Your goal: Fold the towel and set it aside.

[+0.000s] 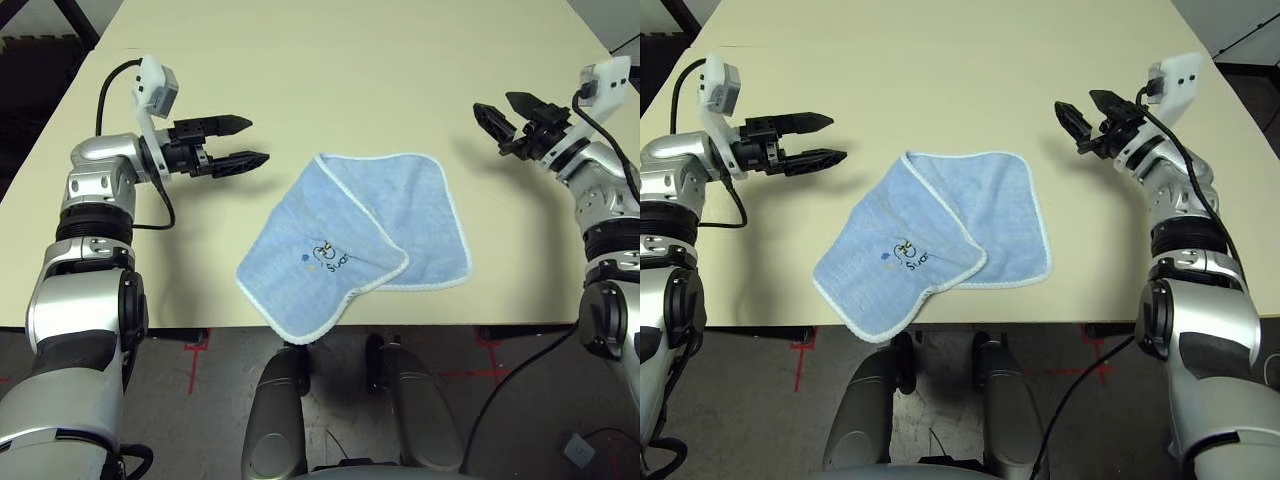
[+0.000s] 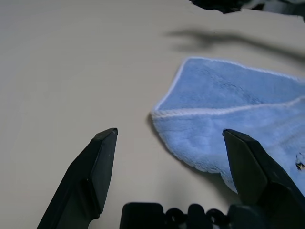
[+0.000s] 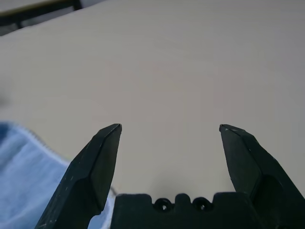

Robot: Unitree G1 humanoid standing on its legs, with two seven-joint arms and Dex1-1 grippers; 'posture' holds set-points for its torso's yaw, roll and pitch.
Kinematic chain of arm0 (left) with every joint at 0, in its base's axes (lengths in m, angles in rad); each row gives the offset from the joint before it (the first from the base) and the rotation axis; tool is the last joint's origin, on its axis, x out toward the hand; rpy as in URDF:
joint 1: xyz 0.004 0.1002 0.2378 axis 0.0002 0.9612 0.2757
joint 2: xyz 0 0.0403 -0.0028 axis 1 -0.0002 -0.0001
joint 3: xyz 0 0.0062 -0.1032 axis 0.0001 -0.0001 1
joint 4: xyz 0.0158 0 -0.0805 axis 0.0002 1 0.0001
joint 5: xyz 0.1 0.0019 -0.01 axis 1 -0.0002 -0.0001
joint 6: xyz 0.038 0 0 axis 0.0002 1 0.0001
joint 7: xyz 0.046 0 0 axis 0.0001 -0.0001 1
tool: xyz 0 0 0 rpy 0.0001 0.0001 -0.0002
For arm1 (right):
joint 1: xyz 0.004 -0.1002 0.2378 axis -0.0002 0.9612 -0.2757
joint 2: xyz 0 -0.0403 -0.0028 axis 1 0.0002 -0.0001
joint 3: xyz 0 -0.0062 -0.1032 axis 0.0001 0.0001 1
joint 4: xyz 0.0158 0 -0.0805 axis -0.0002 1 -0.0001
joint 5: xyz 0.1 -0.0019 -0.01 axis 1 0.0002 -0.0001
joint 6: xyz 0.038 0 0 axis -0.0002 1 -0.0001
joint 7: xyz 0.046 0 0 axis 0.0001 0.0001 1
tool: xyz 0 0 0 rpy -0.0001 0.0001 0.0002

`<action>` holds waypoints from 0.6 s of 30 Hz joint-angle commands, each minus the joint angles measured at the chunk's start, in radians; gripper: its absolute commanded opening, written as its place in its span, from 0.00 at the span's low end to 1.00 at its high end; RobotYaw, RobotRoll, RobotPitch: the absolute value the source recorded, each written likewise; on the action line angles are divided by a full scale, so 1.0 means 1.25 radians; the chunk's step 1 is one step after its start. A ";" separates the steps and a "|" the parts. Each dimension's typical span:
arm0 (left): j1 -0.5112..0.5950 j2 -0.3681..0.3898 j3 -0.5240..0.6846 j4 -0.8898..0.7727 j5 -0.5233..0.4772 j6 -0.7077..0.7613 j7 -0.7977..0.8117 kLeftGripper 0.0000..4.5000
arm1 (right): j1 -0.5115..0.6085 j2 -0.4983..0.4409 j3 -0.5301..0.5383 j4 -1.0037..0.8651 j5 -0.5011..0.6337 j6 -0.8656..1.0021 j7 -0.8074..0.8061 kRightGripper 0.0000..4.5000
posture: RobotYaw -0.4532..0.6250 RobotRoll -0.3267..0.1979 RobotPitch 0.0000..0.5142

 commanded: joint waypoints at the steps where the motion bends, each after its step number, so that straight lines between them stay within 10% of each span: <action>1: 0.030 -0.001 -0.006 -0.029 -0.004 -0.038 -0.020 1.00 | -0.031 -0.028 0.074 0.023 -0.064 0.057 0.070 0.99 | 0.35 0.62 0.62; 18: 0.047 -0.014 -0.004 -0.044 -0.010 -0.081 -0.022 1.00 | -0.107 0.013 0.248 0.097 -0.252 0.122 0.093 0.99 | 0.36 0.62 0.63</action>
